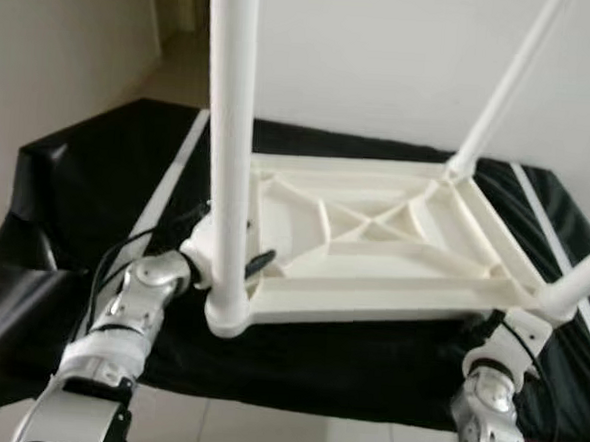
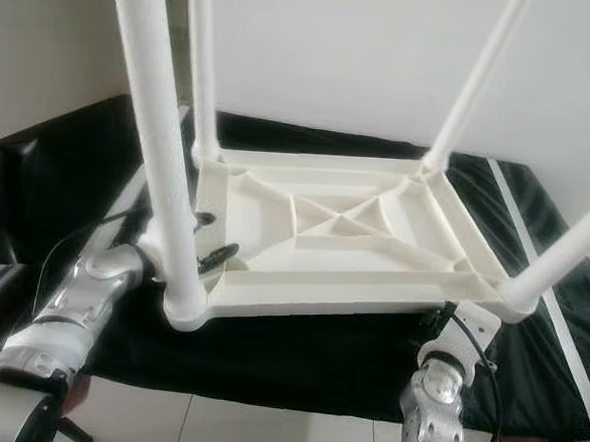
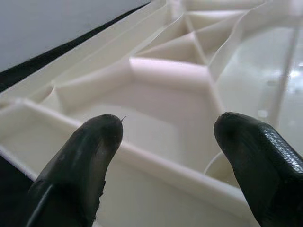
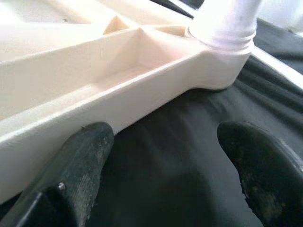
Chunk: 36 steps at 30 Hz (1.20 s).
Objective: Building children table
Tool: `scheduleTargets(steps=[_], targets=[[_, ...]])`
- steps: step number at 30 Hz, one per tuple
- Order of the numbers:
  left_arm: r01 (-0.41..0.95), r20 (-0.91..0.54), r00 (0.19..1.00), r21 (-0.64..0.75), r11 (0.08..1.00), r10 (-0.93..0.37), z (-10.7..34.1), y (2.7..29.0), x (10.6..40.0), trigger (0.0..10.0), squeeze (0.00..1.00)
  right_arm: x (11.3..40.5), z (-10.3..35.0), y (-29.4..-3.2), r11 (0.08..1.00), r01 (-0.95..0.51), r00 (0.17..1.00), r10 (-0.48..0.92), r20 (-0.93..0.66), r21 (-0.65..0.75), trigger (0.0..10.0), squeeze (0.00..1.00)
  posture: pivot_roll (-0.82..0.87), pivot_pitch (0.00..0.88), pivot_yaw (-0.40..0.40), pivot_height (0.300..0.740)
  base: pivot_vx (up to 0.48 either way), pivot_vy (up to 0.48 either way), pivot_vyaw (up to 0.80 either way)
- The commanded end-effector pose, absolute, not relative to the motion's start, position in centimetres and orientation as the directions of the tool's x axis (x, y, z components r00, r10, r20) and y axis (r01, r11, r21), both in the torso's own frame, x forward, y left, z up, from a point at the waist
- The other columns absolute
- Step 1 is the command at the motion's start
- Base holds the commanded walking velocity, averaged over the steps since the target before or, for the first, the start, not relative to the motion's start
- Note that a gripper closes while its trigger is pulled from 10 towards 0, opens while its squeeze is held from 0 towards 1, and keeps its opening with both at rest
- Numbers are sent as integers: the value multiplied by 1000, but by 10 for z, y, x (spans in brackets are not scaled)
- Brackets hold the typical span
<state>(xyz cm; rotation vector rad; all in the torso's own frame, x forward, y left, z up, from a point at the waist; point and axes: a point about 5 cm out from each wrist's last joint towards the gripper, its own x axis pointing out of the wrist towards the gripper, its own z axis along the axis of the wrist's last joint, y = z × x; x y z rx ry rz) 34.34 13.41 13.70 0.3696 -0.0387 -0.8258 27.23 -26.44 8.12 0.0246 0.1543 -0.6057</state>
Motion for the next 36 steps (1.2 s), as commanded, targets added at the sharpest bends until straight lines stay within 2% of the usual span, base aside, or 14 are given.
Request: scheduleTargets(steps=[1,10,15,19,22,24,30,36], targets=[[748,-138,646,315,585,-751,132,132,337,10000,0,278,84,-272,830,558,820,-553,-147,-15,10000,0,29,0,-68,740,0,0,0],[799,-107,574,289,527,-812,135,103,317,10000,0,308,101,-283,857,515,852,-515,-96,-25,10000,0,29,0,-65,740,0,0,0],[787,-93,596,264,557,-798,138,81,317,10000,0,324,104,-278,862,507,858,-504,-100,4,10000,0,34,0,-58,740,0,0,0],[782,-38,607,205,588,-794,146,47,313,10000,0,338,107,-265,865,501,863,-496,-101,32,10000,0,45,0,-63,740,0,0,0],[789,-21,597,195,582,-802,149,38,309,10000,0,340,108,-261,875,482,873,-478,-96,35,10000,0,48,0,-63,740,0,0,0],[804,-1,576,178,567,-817,156,20,304,10000,0,342,106,-257,882,471,880,-467,-87,24,10000,0,49,0,-59,740,0,0,0],[804,0,580,167,571,-815,159,14,303,10000,0,338,108,-266,863,503,864,-502,-44,31,10000,0,42,0,-51,740,0,0,0],[790,-48,597,210,577,-801,156,33,307,10000,0,324,112,-282,820,571,819,-572,44,37,10000,0,35,0,-46,740,0,0,0]])
